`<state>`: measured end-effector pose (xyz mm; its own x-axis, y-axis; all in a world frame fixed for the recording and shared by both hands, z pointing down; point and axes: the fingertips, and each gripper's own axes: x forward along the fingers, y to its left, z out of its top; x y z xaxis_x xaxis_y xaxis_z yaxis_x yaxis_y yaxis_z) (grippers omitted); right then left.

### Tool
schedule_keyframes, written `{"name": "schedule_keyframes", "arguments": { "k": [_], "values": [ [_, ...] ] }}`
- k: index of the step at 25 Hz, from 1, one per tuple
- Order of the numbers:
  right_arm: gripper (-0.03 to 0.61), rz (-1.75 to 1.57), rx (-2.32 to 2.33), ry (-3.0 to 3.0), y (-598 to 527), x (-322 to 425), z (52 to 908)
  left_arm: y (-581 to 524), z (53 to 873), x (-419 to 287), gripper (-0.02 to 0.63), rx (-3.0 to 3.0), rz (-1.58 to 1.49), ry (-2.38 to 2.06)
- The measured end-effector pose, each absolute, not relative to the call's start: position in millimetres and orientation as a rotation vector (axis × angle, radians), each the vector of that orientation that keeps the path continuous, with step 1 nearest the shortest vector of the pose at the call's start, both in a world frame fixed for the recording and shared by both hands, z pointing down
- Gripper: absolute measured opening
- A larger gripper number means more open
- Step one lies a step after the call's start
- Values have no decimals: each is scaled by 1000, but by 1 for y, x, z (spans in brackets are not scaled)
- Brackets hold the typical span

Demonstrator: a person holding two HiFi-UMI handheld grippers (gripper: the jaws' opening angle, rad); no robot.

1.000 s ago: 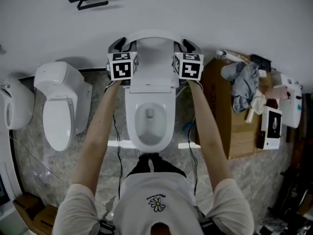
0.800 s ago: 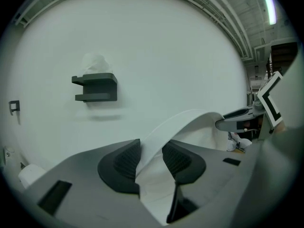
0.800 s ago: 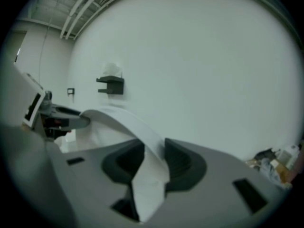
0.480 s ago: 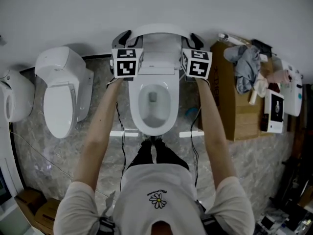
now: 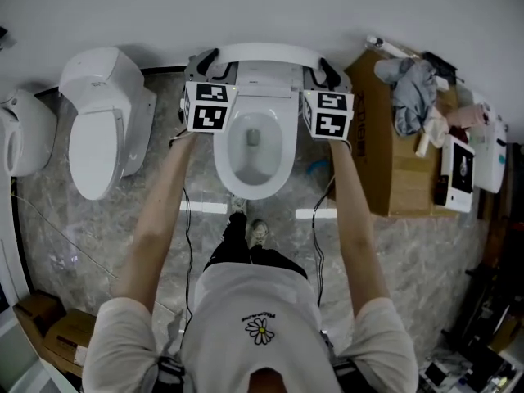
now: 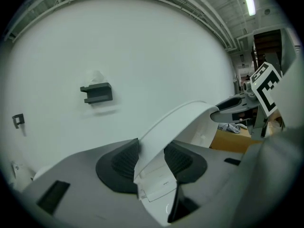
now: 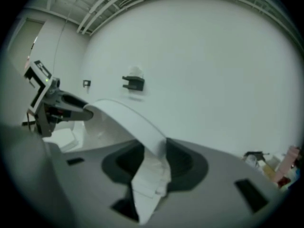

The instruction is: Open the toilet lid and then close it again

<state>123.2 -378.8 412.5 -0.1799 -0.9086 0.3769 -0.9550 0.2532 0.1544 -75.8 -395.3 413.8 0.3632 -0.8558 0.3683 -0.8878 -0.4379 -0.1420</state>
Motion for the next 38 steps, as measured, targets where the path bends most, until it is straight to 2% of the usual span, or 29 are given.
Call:
{"name": "schedule_keyframes", "arguments": {
  "k": [21, 38],
  "values": [
    [186, 26, 1459, -2096, -238, 112, 486, -255, 490, -84, 181, 2413, 880, -1631],
    [225, 152, 1267, -2029, -152, 106, 566, -171, 567, -86, 233, 2476, 1079, -1405]
  ]
}}
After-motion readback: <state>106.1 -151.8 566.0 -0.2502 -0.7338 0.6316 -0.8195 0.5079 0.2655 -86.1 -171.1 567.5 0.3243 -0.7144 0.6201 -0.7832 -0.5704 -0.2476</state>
